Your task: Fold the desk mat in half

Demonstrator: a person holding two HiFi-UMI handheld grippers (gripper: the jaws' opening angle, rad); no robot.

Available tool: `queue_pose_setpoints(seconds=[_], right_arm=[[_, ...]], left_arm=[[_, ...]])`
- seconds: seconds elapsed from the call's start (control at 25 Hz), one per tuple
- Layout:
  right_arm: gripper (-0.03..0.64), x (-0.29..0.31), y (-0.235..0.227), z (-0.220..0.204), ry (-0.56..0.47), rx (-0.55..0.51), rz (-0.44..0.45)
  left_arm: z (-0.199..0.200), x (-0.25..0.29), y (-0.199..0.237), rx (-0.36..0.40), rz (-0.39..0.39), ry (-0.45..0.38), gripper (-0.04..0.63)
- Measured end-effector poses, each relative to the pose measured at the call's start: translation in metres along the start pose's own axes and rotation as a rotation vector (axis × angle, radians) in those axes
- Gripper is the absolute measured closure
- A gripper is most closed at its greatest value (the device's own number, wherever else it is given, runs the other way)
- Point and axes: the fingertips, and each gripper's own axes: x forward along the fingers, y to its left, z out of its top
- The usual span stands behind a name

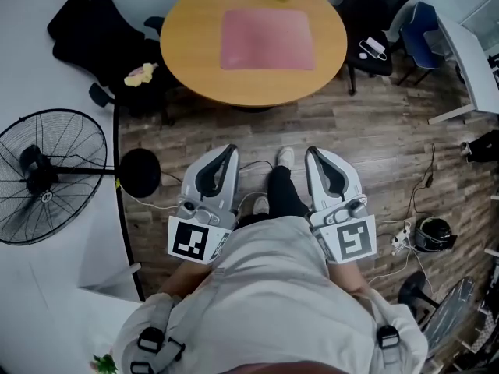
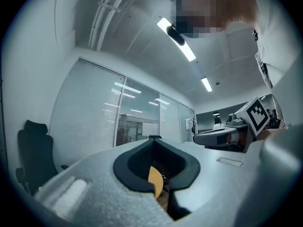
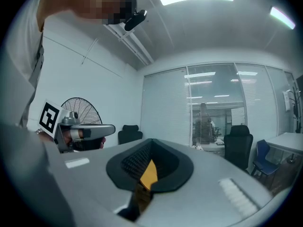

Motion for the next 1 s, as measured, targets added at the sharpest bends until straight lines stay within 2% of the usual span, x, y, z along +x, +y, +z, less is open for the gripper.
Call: queue_pose_setpoints(seconds=[0.56, 1.0], right_arm=[[0.612, 0.070, -0.056, 0.000, -0.002, 0.014, 0.025], [0.612, 0.138, -0.146, -0.001, 0.002, -0.005, 0.042]], left_arm=[[-0.011, 0.078, 0.037, 0.005, 0.020, 0.013, 0.591], [-0.023, 0.189, 0.061, -0.007, 0.022, 0.032, 0.591]])
